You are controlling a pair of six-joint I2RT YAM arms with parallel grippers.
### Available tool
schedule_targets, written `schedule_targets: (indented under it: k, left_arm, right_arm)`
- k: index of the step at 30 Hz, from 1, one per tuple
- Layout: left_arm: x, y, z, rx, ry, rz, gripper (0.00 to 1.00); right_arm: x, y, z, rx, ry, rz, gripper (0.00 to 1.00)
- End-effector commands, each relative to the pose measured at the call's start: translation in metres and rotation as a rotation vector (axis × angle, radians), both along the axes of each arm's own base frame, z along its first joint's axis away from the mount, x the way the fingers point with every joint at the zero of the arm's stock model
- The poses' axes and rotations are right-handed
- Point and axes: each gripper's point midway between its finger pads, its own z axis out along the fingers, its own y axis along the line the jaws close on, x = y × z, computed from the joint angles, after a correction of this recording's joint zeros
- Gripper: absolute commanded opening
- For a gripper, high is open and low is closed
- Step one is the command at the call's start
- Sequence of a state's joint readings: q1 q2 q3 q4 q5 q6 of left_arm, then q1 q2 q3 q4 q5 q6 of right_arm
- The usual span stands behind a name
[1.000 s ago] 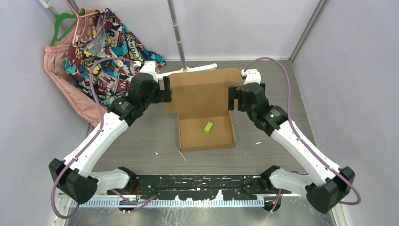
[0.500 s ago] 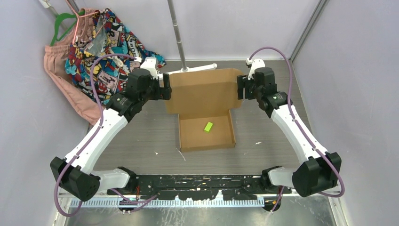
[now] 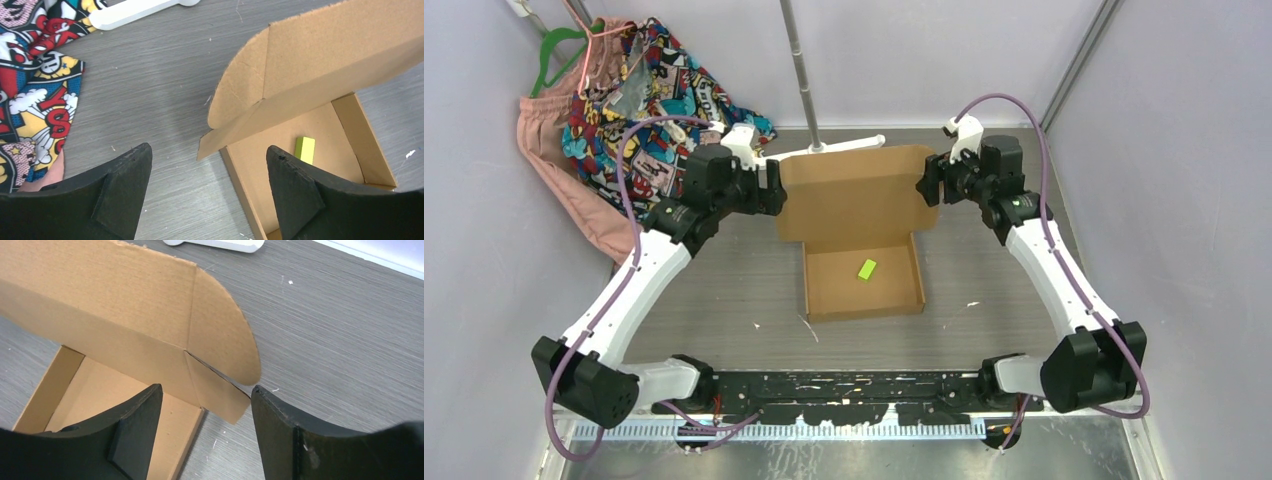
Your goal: Fold the paper box
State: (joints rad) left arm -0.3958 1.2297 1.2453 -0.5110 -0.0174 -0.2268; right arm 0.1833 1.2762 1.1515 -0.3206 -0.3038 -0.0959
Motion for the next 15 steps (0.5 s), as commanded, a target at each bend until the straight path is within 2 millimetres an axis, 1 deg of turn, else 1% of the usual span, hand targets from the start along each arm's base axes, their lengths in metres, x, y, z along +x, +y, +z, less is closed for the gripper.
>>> schedule_targets:
  k: [1, 6, 11, 15]
  left_arm:
    - [-0.002, -0.010, 0.014, -0.038, -0.055, -0.077, 0.84]
    - [0.001, -0.016, 0.006, -0.039, -0.033, -0.098, 0.82]
    - [0.004, -0.014, 0.005, -0.027, -0.031, -0.088, 0.82]
    - [0.003, -0.013, 0.004, -0.020, -0.029, -0.088, 0.82]
  right_arm:
    - [0.006, 0.011, 0.012, 0.026, -0.057, 0.078, 0.70]
    - [0.007, 0.010, 0.007, 0.020, -0.040, 0.088, 0.68]
    - [0.012, 0.006, 0.010, 0.022, -0.050, 0.078, 0.68]
    - [0.019, 0.000, 0.009, 0.018, -0.056, 0.062, 0.68]
